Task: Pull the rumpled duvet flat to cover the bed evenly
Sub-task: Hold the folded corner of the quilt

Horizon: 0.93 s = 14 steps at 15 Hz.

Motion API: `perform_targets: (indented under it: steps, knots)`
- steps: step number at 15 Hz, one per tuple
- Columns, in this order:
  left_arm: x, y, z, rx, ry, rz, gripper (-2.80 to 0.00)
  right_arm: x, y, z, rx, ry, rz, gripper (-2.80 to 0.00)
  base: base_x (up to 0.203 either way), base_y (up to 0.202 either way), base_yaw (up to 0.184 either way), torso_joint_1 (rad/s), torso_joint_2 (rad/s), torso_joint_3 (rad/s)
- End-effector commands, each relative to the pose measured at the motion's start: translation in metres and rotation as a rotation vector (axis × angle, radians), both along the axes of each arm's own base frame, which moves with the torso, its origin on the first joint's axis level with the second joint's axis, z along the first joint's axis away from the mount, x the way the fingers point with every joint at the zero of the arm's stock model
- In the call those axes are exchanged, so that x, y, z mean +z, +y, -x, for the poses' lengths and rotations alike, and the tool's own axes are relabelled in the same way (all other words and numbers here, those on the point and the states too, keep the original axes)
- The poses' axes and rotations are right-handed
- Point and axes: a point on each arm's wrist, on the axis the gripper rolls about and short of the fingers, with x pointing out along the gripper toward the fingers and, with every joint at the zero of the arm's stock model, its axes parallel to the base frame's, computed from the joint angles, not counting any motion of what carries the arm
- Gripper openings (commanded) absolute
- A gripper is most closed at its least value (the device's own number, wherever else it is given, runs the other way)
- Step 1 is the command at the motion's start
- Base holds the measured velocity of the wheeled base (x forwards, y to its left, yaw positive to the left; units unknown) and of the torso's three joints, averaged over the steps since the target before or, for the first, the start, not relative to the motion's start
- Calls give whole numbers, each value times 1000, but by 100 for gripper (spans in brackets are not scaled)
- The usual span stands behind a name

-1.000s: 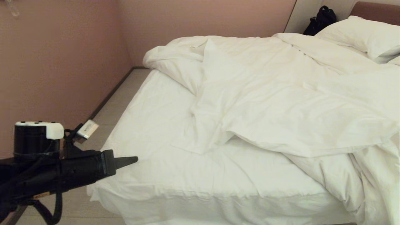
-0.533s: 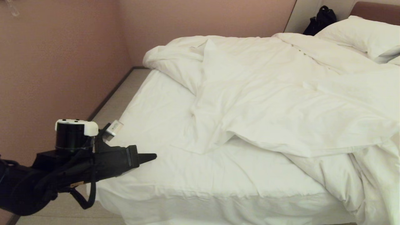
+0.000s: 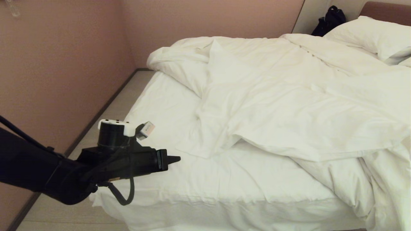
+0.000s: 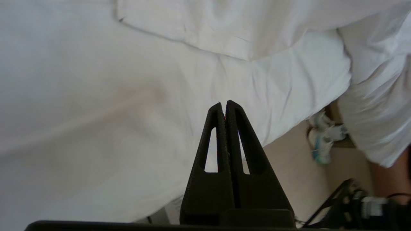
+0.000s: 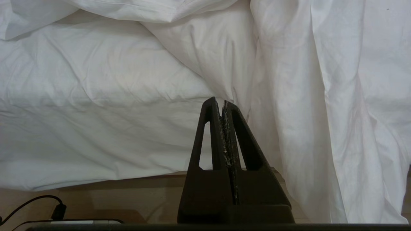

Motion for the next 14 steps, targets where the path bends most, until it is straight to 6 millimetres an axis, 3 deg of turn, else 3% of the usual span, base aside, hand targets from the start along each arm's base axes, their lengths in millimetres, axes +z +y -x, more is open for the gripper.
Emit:
perform_targets:
  steps: [1,5,11,14]
  knots:
    - [-8,-11,-5,-37,-22,-40,-280,0,0,0,1,1,0,-280,0,0,0,0,0,0]
    - [-24,-40,-20,-90,-156,-200,-280,0,0,0,1,1,0,-280,0,0,0,0,0,0]
    - [8,-76,-11,-60,-313,-238,-280,0,0,0,1,1,0,-280,0,0,0,0,0,0]
    - [9,-93,1,-82,-404,-342,-280,0,0,0,0,1,0,-280,0,0,0,0,0,0]
